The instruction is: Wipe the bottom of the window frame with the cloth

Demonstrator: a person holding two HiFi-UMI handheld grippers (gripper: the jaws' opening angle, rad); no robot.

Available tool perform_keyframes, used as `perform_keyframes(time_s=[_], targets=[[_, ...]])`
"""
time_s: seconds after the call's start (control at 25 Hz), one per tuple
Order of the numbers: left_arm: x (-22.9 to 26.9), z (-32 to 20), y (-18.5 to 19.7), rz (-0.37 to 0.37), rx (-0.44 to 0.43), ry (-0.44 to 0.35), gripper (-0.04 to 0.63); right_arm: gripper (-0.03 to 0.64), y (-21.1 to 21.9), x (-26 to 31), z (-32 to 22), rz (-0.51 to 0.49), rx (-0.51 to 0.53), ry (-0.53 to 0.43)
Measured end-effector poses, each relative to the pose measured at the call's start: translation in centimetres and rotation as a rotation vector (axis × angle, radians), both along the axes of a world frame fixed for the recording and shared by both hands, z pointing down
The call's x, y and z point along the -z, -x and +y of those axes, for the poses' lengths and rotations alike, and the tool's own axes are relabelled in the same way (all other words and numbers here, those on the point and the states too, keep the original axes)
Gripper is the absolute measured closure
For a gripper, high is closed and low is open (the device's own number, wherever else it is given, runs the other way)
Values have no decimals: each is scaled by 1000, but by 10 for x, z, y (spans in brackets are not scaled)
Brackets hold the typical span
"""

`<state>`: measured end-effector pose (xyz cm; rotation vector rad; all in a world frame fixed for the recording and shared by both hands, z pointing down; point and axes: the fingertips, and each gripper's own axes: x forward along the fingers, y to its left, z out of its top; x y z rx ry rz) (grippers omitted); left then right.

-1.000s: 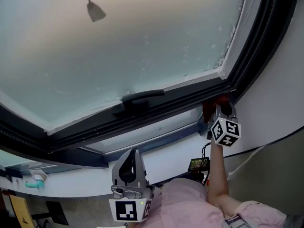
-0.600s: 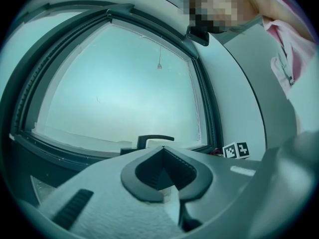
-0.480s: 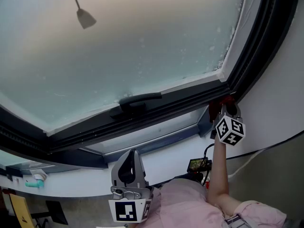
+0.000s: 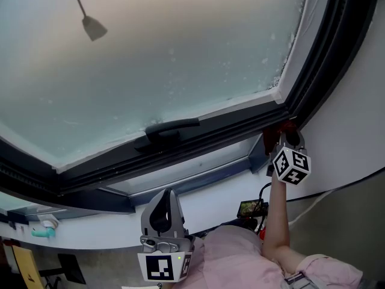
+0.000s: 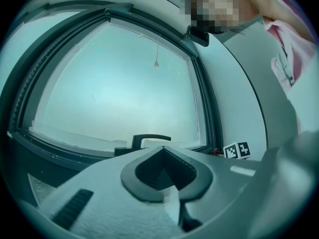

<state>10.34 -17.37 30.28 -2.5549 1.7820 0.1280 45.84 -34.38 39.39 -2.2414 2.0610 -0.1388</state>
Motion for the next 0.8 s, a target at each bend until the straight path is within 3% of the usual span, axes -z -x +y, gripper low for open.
perform_keyframes(time_s=[0.52,0.8], targets=[[-1,7,-1,4,29,3,598,563,-4,-1,-1,12,7,-4],[-1,12,-12,1,10,10,598,566,-1,0,0,73,44,-32]])
